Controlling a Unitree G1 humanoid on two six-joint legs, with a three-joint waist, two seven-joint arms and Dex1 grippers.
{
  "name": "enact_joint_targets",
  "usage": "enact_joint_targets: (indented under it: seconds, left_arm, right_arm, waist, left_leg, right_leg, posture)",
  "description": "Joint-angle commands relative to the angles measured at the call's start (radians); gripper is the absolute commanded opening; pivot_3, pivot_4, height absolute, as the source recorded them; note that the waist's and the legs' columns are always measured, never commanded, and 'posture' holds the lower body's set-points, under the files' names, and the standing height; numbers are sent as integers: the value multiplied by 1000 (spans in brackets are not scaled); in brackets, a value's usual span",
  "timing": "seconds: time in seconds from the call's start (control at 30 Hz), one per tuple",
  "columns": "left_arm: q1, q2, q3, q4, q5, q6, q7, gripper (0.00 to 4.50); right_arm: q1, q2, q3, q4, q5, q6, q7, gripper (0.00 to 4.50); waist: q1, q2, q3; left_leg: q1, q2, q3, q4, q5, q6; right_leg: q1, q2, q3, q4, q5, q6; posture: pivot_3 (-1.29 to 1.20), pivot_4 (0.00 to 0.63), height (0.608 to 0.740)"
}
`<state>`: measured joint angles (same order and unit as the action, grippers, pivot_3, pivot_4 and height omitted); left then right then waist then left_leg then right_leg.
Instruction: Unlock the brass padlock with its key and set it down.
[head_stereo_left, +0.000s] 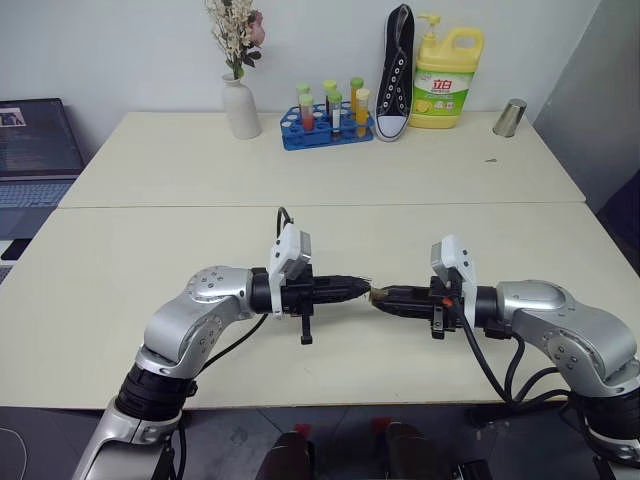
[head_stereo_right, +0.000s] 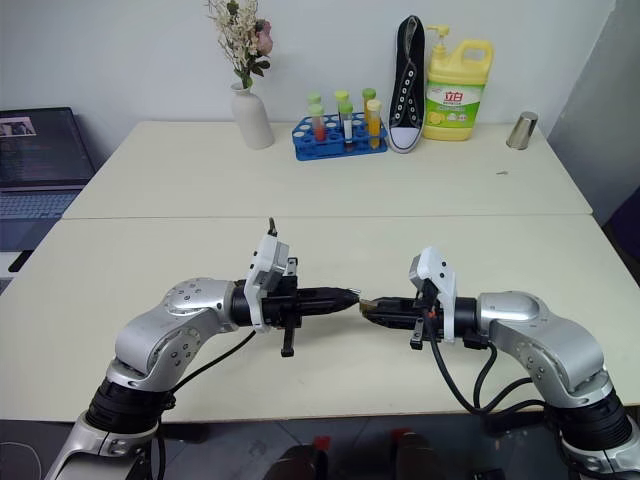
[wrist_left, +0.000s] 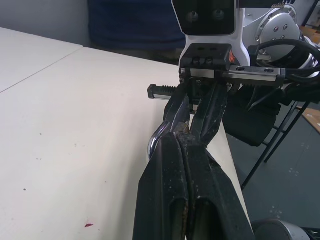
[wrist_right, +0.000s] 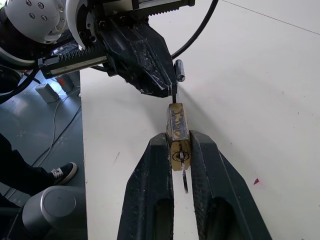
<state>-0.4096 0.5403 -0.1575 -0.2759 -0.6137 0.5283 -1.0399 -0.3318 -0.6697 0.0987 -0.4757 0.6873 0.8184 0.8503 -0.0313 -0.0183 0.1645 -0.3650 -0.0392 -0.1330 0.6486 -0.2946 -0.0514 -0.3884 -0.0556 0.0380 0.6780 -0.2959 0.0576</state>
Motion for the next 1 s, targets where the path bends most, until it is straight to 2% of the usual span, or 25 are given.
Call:
enact_joint_targets:
  seconds: [0.03,0.1,0.17,0.23,0.33,0.53,0.6,1.0]
  left_arm:
    - [10,37,46,-59,35,-92,-29,0]
    - [21,73,46,-41,122,-230,-64,177]
    - [24,112,23,49,293,-524,-101,563]
    - [19,137,6,154,405,-762,-129,1181]
    - [17,134,7,246,420,-872,-150,2127]
    - [18,102,20,270,387,-876,-135,4073]
    - [24,98,22,273,391,-886,-131,4500]
    - [39,100,19,262,395,-905,-121,4500]
  right_arm:
    - [3,-8,-17,-16,6,-12,11,133]
    - [5,-11,-25,-14,15,0,8,133]
    - [5,-14,-34,-12,31,17,8,133]
    - [1,-18,-38,-11,43,34,11,133]
    - [-7,-19,-42,-13,61,58,11,133]
    - [-11,-22,-41,-23,79,89,6,133]
    - [-12,-18,-43,-24,88,106,0,133]
    - [-29,-22,-41,-19,101,134,-7,133]
  waist:
    - [-1,0,0]
    - [-1,0,0]
    - [1,0,0]
    - [2,0,0]
    - [4,0,0]
    - [3,0,0]
    - [2,0,0]
    - [1,0,0]
  left_leg:
    - [0,0,0,0,0,0]
    - [0,0,0,0,0,0]
    - [0,0,0,0,1,-1]
    - [0,0,0,0,1,-2]
    - [0,0,0,-1,1,-1]
    - [-1,0,0,-1,0,0]
    - [-1,0,0,-1,0,0]
    - [0,0,0,-1,0,1]
  right_leg:
    - [0,0,0,0,0,0]
    - [0,0,0,0,0,0]
    - [0,0,0,0,0,0]
    - [0,0,0,-1,0,0]
    - [0,0,0,-2,0,0]
    - [0,-1,0,-3,0,0]
    - [0,-1,0,-2,0,0]
    - [0,-1,-1,-2,0,0]
  posture:
    - [0,150,740]
    - [0,150,740]
    - [0,150,740]
    - [0,150,740]
    - [0,150,740]
    - [0,150,740]
    - [0,150,740]
    - [0,150,740]
